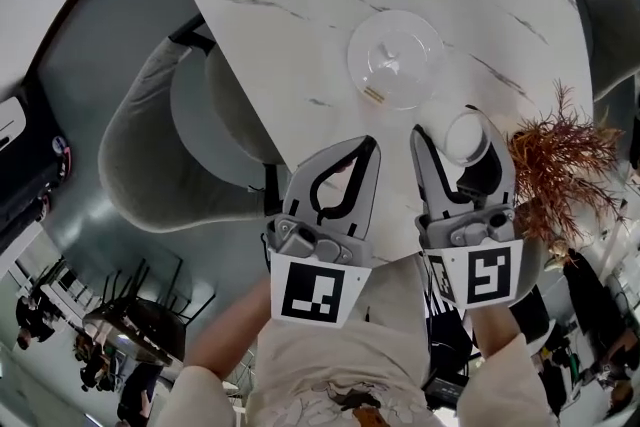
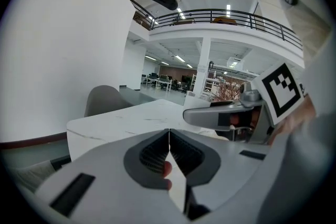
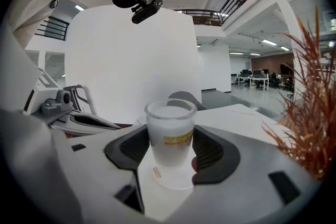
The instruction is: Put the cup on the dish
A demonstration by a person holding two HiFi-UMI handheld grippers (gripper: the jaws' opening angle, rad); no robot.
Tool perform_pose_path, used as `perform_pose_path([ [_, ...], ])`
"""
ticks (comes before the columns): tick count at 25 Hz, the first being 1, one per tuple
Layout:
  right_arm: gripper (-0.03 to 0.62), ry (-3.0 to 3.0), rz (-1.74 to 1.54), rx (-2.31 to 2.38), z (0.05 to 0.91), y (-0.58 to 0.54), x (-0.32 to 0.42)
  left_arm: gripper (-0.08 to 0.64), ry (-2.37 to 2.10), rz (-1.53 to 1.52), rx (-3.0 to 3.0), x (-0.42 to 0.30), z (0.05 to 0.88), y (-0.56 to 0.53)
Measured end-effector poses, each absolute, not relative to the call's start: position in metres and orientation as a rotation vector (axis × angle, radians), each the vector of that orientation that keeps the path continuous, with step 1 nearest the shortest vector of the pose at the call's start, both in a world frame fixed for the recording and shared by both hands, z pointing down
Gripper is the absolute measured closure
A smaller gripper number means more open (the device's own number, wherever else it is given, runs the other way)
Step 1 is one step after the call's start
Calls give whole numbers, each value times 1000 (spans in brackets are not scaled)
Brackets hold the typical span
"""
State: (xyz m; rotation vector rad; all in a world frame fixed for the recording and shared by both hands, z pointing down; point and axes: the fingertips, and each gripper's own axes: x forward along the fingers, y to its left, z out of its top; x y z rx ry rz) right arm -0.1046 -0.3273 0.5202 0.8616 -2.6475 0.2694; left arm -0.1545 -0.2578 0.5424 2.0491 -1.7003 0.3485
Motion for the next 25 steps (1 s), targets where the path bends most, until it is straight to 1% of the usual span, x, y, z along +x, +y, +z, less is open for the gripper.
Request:
perform_pose_path([
  [7,331,-2636,259,853,547,-335,-121,555,-1706,334,2035,-165,567,-266],
  [25,331,-2551,262,887,617,-357,-130,555,-1650,352,2004,-181,615,-278],
])
